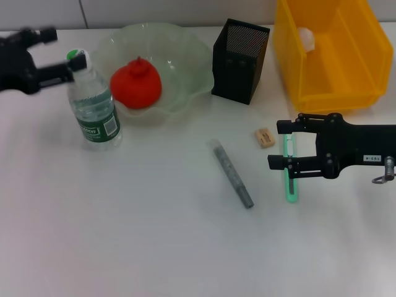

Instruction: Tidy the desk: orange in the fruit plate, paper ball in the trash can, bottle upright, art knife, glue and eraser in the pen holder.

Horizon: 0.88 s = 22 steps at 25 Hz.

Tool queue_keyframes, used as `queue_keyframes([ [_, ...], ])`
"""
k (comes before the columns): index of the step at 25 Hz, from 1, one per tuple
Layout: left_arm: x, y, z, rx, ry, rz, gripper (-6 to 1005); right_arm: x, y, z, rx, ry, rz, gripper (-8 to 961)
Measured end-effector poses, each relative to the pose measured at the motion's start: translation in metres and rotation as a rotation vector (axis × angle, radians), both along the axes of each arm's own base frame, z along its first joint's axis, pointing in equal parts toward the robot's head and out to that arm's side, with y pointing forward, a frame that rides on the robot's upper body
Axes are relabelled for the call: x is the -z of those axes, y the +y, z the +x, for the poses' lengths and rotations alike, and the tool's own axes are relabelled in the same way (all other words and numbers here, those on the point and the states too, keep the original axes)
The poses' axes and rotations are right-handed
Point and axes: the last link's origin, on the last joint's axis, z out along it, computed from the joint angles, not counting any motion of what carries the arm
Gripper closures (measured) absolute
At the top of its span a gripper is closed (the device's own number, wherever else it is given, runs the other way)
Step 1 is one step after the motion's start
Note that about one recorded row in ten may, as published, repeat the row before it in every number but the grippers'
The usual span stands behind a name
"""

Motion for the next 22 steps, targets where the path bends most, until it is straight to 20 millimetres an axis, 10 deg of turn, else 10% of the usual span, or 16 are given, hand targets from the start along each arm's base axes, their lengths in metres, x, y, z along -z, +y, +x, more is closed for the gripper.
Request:
queue_keyframes([
  [8, -0.030, -0.039, 0.028, 0.240, -0.393, -0.084, 137, 0.000, 0.000, 0.000, 0.007, 0.012, 0.009, 150],
  [22, 0.115, -0.035, 0.020, 0.186, -0.082, -0.336, 138, -0.016, 0.020, -0.028, 0.064, 0.094, -0.026, 150],
])
